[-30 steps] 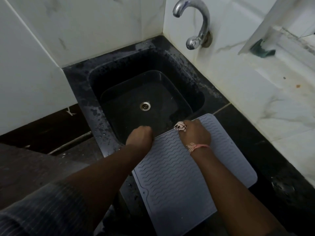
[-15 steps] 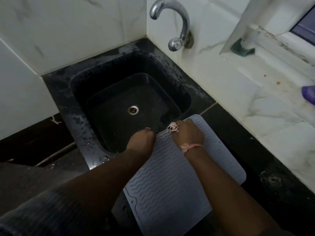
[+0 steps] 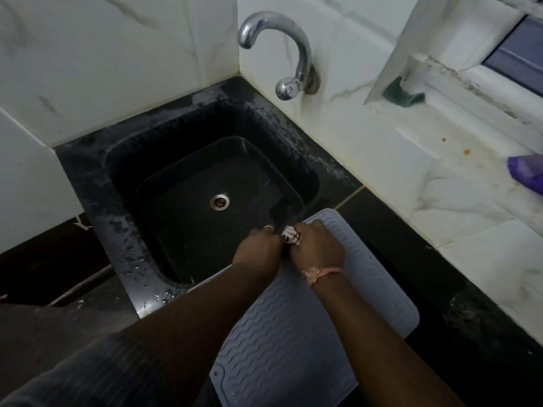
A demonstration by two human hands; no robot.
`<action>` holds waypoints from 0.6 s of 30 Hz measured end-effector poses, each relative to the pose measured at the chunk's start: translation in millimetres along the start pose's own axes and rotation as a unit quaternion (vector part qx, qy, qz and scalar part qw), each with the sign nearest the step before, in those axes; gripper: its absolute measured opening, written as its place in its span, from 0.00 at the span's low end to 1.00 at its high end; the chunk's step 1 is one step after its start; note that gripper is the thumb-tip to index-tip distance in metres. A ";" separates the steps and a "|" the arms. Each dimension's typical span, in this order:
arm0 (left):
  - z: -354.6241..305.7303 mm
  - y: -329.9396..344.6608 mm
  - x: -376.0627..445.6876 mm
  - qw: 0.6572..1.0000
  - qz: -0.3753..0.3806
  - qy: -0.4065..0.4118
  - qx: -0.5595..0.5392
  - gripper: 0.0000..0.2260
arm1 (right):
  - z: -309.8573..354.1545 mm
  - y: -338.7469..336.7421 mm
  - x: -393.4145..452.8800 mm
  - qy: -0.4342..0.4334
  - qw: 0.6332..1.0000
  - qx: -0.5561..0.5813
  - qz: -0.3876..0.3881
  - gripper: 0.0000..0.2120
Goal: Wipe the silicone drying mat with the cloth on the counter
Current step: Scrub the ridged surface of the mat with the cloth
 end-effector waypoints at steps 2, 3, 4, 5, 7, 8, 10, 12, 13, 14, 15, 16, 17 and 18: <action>-0.3 -1.0 2.6 1.000 0.008 0.010 0.019 0.11 | -10.4 -1.6 14.3 0.007 1.000 -0.027 -0.003 0.10; -1.5 -2.1 4.2 1.000 0.022 0.009 0.020 0.11 | -17.6 -3.0 21.3 0.015 0.999 -0.029 0.000 0.11; -2.6 -3.2 5.4 0.999 0.041 0.007 0.019 0.11 | -25.9 -4.6 28.5 0.028 0.999 -0.023 0.003 0.12; -4.1 -4.2 6.8 0.998 0.058 0.006 0.015 0.11 | -35.0 -6.8 35.2 0.048 0.999 -0.019 0.005 0.12; -5.8 -5.9 9.6 0.997 0.075 0.004 0.010 0.12 | -51.0 -11.3 46.3 0.087 0.996 -0.023 0.005 0.12; -6.2 -6.7 10.6 0.997 0.080 0.002 0.010 0.12 | -56.1 -13.2 50.3 0.103 0.994 -0.025 0.004 0.12; -8.0 -8.9 12.2 0.996 0.083 -0.008 0.010 0.11 | -56.5 -15.6 53.5 0.120 0.993 -0.015 -0.004 0.12; -13.3 -12.0 15.2 0.998 0.065 -0.020 0.012 0.10 | -49.5 -14.7 49.5 0.115 0.993 0.007 -0.012 0.12; -17.7 -12.9 17.8 0.999 0.045 -0.019 0.008 0.11 | -44.9 -13.0 45.3 0.105 0.994 0.019 -0.016 0.12; -23.0 -12.7 21.2 1.000 0.023 -0.011 -0.002 0.12 | -39.8 -10.4 40.9 0.088 0.996 0.025 -0.017 0.12; -29.2 -11.4 24.6 1.000 0.009 -0.002 -0.018 0.13 | -34.8 -7.3 36.3 0.068 0.997 0.026 -0.011 0.13; -34.3 -9.5 27.4 0.999 0.010 0.006 -0.030 0.14 | -30.9 -4.2 32.5 0.054 0.998 0.024 -0.003 0.14; -38.5 -7.3 30.3 0.999 0.021 0.012 -0.035 0.14 | -29.7 -2.3 30.6 0.054 0.998 0.028 0.002 0.14; -40.1 -5.6 32.2 0.999 0.034 0.015 -0.032 0.15 | -29.6 -1.5 30.3 0.061 0.998 0.034 0.005 0.14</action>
Point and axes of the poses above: each hand's wrist, its own x-axis towards the middle knuckle, its own y-axis out of the palm, z = x × y, the point moved 3 cm from there along x, towards the middle knuckle, and after that the axes turned 11 degrees about -z, right-handed, at the moved point
